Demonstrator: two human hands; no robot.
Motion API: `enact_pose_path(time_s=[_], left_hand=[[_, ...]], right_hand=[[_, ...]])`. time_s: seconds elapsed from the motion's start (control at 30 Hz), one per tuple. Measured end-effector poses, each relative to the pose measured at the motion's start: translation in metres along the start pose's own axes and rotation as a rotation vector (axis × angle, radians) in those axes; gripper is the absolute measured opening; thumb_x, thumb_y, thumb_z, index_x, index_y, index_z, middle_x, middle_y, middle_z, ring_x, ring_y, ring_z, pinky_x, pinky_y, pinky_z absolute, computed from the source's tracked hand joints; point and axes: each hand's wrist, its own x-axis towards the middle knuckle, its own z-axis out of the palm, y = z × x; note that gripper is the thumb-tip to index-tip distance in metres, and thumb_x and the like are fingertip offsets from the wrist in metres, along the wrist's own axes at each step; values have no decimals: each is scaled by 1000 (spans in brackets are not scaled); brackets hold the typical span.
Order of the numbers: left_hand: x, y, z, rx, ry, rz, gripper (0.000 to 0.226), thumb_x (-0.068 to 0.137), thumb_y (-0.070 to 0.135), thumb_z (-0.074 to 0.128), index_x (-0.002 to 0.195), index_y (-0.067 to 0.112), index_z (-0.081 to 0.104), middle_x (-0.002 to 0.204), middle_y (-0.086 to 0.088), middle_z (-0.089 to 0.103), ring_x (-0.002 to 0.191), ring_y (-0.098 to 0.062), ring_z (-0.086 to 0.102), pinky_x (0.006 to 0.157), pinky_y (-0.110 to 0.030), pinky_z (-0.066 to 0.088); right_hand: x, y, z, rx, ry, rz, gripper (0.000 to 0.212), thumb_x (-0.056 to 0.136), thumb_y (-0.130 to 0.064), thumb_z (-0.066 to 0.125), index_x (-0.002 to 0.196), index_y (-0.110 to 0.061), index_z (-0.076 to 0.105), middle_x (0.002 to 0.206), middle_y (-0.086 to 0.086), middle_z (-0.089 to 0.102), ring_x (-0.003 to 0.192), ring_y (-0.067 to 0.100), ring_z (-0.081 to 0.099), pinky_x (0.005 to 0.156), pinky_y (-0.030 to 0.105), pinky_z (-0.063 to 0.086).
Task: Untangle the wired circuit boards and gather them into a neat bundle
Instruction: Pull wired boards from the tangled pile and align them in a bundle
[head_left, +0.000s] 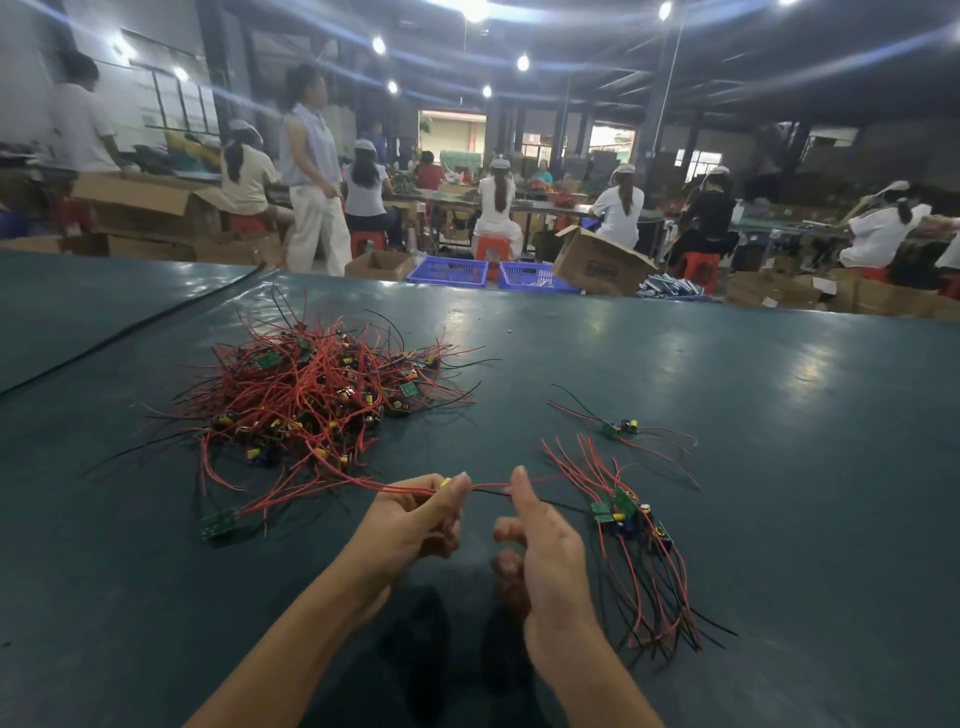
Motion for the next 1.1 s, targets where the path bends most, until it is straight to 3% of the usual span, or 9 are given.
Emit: enact_pose_path(time_s=[0.1,0.23,0.37,0.5,0.57,0.67,0.8,0.97,1.1], left_hand=[[-4,-1,1,49,-174,-19,29,73,40,66,53,19,61,52,-2,53,47,-9,47,49,-18,39],[-5,-3,-1,135,-191,-85,32,74,45,68,61,16,64,54,-2,50,47,-10,41,48,-18,35],[3,0,-8,272,196,16,31,76,43,72,66,15,68,58,2,61,51,-10,52,53,-23,42],[7,11,-47,1034,700,433,6,84,18,70,89,17,67,84,2,67,79,-20,62,77,-39,49],[9,13,-68,1265,809,303,33,79,16,69,111,18,59,110,-6,59,103,-30,54,92,-46,40],[8,11,-92,1425,759,-145,53,83,31,64,129,21,41,129,-10,41,121,-33,42,100,-49,34],[8,8,-106,1606,603,-381,33,95,43,48,123,27,52,120,-1,53,112,-23,53,96,-43,36],[9,8,-98,1389,642,-55,27,96,39,52,101,23,72,96,0,51,85,-27,61,84,-41,47],[7,14,-78,1312,685,325,23,93,34,60,87,17,74,77,0,58,64,-26,61,54,-37,53]], right_hand=[[-8,8,9,-113,-138,73,87,64,-78,58,86,6,66,59,13,63,53,19,48,50,31,48],[-9,6,10,-99,-49,67,60,89,-56,54,51,-12,69,53,6,58,54,21,52,50,24,39],[0,-5,-1,101,98,-6,53,99,-42,49,52,-17,55,43,-5,42,32,7,30,34,15,23],[13,-17,-20,317,228,-25,45,102,-43,43,67,-14,51,44,-7,39,30,5,23,31,14,17],[17,-19,-28,373,248,-10,40,103,-43,41,77,-16,54,49,-6,41,30,4,24,31,14,19],[21,-18,-33,363,266,5,23,103,-38,44,94,-21,58,60,-3,51,32,5,29,32,15,22],[23,-16,-33,313,288,-6,8,101,-29,50,97,-23,54,67,-1,56,35,6,30,33,16,23],[22,-13,-30,274,274,-2,5,100,-22,52,96,-24,54,70,0,55,35,6,31,34,15,23],[20,-13,-27,260,241,11,10,99,-16,52,94,-24,54,72,2,54,34,5,32,31,17,22]])
